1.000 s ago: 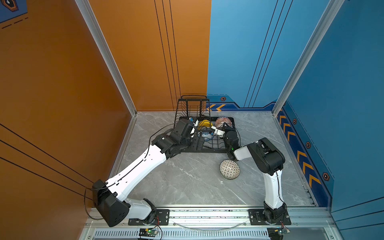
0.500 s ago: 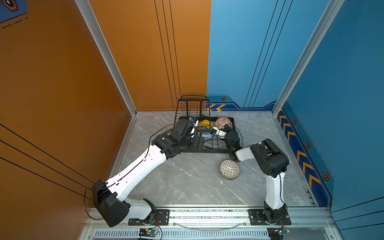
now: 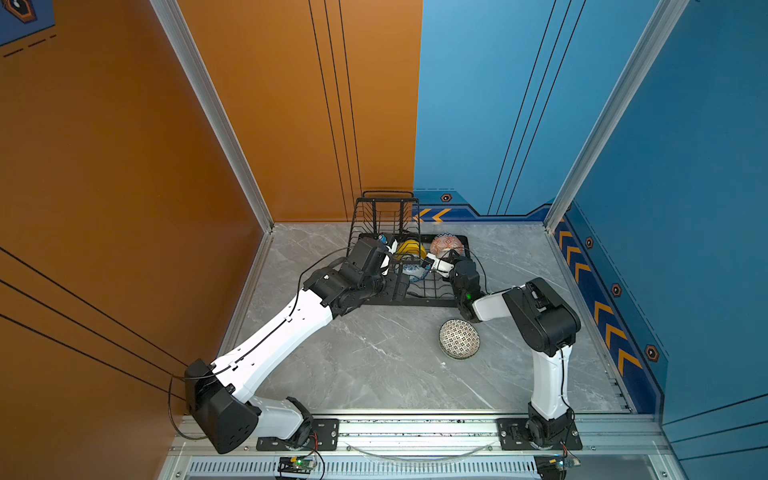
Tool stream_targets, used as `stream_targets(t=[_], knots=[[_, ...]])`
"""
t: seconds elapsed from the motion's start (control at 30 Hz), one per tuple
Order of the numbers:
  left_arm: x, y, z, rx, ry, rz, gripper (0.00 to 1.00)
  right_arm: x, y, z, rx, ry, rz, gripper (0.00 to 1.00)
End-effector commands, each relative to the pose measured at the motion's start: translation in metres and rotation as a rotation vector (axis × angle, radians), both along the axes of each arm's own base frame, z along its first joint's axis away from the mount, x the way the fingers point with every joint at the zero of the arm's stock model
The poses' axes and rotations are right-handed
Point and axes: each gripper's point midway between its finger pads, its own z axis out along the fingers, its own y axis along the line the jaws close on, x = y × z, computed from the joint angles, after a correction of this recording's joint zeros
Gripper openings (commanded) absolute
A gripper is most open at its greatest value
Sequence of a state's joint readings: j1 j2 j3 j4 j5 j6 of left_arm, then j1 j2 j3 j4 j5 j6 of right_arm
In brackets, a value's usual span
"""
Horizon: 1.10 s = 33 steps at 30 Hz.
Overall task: Load the bowls into the dish rack
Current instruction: 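Lower the pink striped bowl beside the orange bowl with the right gripper, then open the right gripper and raise it away from the pink striped bowl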
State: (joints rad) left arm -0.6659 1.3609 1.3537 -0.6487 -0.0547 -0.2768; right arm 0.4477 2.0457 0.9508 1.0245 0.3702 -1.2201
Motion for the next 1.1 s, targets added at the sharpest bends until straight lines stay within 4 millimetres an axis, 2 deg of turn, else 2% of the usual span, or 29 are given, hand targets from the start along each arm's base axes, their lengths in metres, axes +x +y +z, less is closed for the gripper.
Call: stream_targets(t=[0.0, 0.1, 0.3, 0.4, 0.57, 0.7, 0.73, 1.07], knots=[[-0.003, 0.005, -0.001, 0.003, 0.007, -0.003, 0.98, 0.001, 0.003, 0.013, 0.033, 0.003, 0.009, 0.19], [-0.004, 0.006, -0.001, 0.005, 0.007, -0.002, 0.98, 0.001, 0.000, 0.017, 0.044, -0.003, -0.007, 0.23], [-0.004, 0.008, -0.001, 0.004, 0.005, 0.002, 0.98, -0.001, -0.005, 0.027, 0.073, -0.018, -0.021, 0.24], [-0.005, 0.008, -0.001, 0.004, 0.005, 0.002, 0.98, -0.003, -0.006, 0.030, 0.074, -0.021, -0.022, 0.29], [-0.006, 0.009, -0.001, 0.005, 0.003, 0.003, 0.98, -0.007, -0.009, 0.035, 0.084, 0.008, -0.029, 0.55], [-0.007, 0.011, 0.000, 0.003, -0.001, 0.006, 0.98, -0.015, -0.010, 0.041, 0.114, 0.030, -0.017, 0.92], [-0.008, 0.011, 0.000, 0.005, 0.000, 0.005, 0.98, -0.017, -0.010, 0.044, 0.122, 0.030, -0.016, 0.97], [-0.010, 0.013, -0.001, 0.014, -0.009, -0.009, 0.98, -0.051, -0.022, 0.078, 0.235, 0.066, -0.048, 1.00]])
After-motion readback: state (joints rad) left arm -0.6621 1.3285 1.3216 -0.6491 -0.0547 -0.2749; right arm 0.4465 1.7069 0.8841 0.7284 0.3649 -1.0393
